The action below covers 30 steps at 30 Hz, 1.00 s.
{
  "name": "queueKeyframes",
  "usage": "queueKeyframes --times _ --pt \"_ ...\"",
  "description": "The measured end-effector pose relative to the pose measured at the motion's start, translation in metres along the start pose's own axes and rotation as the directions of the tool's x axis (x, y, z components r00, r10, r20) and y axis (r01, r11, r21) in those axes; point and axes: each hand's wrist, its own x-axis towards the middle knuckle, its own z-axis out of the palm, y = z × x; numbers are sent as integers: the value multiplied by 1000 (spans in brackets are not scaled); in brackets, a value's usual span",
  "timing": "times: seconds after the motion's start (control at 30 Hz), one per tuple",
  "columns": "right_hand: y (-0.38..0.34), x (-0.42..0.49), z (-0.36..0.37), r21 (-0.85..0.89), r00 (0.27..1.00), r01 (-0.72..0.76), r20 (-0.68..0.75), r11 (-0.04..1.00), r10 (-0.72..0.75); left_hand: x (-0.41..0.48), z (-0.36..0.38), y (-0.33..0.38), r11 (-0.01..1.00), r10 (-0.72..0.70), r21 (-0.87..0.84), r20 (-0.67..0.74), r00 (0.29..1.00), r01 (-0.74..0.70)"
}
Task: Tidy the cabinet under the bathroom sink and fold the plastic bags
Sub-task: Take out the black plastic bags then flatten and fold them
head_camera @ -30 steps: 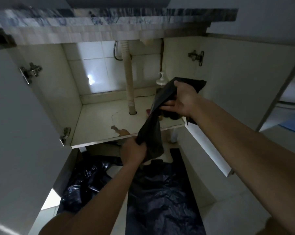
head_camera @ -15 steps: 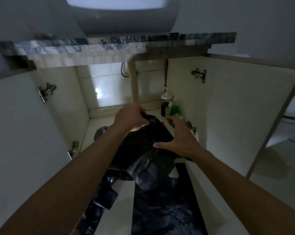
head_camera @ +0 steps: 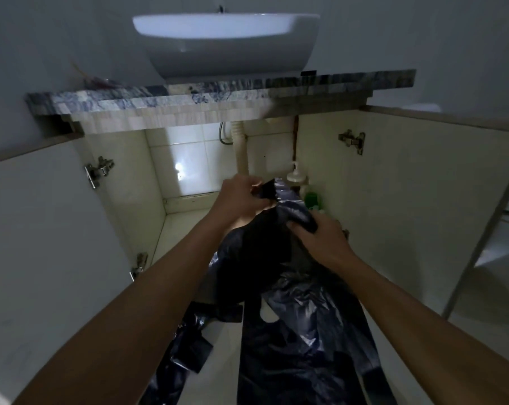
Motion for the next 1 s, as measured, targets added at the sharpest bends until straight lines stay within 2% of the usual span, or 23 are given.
queueKeyframes --times 0.1,0.2,0.27,0.33,0.4,0.5,0.63,0.73,0.83,0.93,1.0 --pt "-15 8 -6 106 997 -60 -43 993 65 -7 -1 -5 997 -3 -83 31 1000 5" --pt "-15 13 -18 189 991 -107 -63 976 121 -17 3 -34 995 -84 65 119 989 77" --pt "-10 17 -27 212 985 -140 -69 967 158 -19 2 -51 983 -106 156 51 993 97" --pt "-5 19 -36 199 984 -154 -53 968 168 -17 -1 -56 985 -103 140 -14 995 104" --pt "-6 20 -42 175 992 -107 -47 979 117 -13 -6 -49 993 -61 102 -1 998 60" --pt "-17 22 -49 115 990 -25 -137 993 41 -4 -12 -39 992 23 123 15 1000 -25" --pt "-16 27 -68 59 979 -87 -177 994 97 5 -22 -48 986 0 169 6 1000 -1" --pt "-6 25 -83 9 980 -169 -106 986 169 5 -23 -59 969 -1 246 -7 1000 3" --pt "1 26 -99 -124 978 -207 -23 971 205 5 -24 -61 979 16 203 28 999 -21" --pt "-2 30 -112 -271 959 -197 145 942 242 8 -25 -61 983 31 174 102 994 -49" --pt "-4 35 -117 -298 932 -197 239 934 272 13 -26 -62 986 21 162 161 987 -47"
